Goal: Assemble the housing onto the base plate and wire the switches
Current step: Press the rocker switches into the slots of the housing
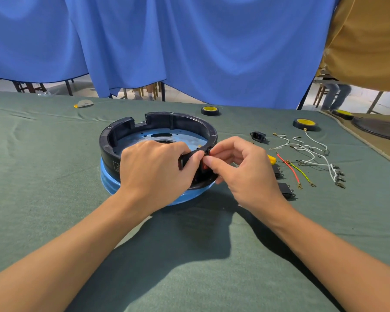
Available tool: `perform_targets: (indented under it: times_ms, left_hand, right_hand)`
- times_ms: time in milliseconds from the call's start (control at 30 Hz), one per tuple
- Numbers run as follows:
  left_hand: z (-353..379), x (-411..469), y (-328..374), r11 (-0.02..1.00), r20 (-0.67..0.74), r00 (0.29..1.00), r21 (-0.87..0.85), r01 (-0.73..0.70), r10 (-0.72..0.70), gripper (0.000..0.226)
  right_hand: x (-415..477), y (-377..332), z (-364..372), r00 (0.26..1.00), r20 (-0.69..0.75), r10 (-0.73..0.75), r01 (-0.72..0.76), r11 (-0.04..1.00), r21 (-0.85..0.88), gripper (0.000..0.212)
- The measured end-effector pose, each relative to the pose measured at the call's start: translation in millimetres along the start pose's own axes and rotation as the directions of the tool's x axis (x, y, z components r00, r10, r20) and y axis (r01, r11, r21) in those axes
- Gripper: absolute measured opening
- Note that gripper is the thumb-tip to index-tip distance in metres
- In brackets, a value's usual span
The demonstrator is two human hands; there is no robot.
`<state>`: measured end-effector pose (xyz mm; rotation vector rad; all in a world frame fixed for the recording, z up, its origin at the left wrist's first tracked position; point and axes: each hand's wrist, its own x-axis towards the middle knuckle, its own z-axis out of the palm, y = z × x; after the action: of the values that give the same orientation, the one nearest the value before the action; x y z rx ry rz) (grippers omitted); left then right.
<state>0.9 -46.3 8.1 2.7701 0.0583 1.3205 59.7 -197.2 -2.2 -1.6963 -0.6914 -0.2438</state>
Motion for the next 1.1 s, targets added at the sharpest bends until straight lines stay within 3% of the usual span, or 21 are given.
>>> perform_targets:
  times_ms: [233,367,467,633,767,933,1033,1100]
  left_hand:
    - [-1.2,-1.2,-6.6,0.995,0.040,0.995,0.029,-0.090,0.089,0.046]
    - [-2.4,-1.1,-8.5,0.991,0.081,0.989,0.032,-0.127,0.124,0.037]
    - [-0.9,-0.2,-5.5,0.993,0.084,0.991,0.047,-0.104,0.100,0.032]
    - [-0.4,-0.4,-4.9,0.995,0.084,0.993,0.051,-0.087,0.083,0.033]
    - [0.9,-0.8,-3.3,0.998,0.034,0.999,0.034,-0.044,0.043,0.048]
    - [1.7,2.3,5.5,0.997,0.027,0.999,0.073,0.030,-0.032,0.043]
    - [1.2,2.7,8.2,0.997,0.034,0.999,0.067,0.038,-0.040,0.041]
    - [0.4,2.2,9.1,0.994,0.036,0.999,0.107,0.018,-0.022,0.042]
  right_hand:
    - [1.7,4.2,-14.0,0.988,0.142,-0.061,0.079,0.989,-0.122,0.020]
    - [-0.5,3.9,-7.3,0.966,0.084,-0.246,0.260,0.909,-0.325,0.017]
    - [-1.4,4.1,-1.6,0.961,0.032,-0.276,0.264,0.874,-0.409,0.013]
    - [0.6,6.3,-1.2,0.960,0.039,-0.276,0.265,0.860,-0.436,0.010]
    - [-2.7,4.9,-0.7,0.948,0.025,-0.317,0.299,0.862,-0.409,0.006]
    - [1.9,2.6,-15.3,0.946,-0.048,-0.321,0.261,0.841,-0.473,0.006]
    - [8.0,3.2,-37.1,0.969,-0.013,-0.249,0.184,0.750,-0.635,0.007]
    - [16.9,5.0,-57.2,0.992,-0.054,-0.115,0.035,0.654,-0.756,0.009]
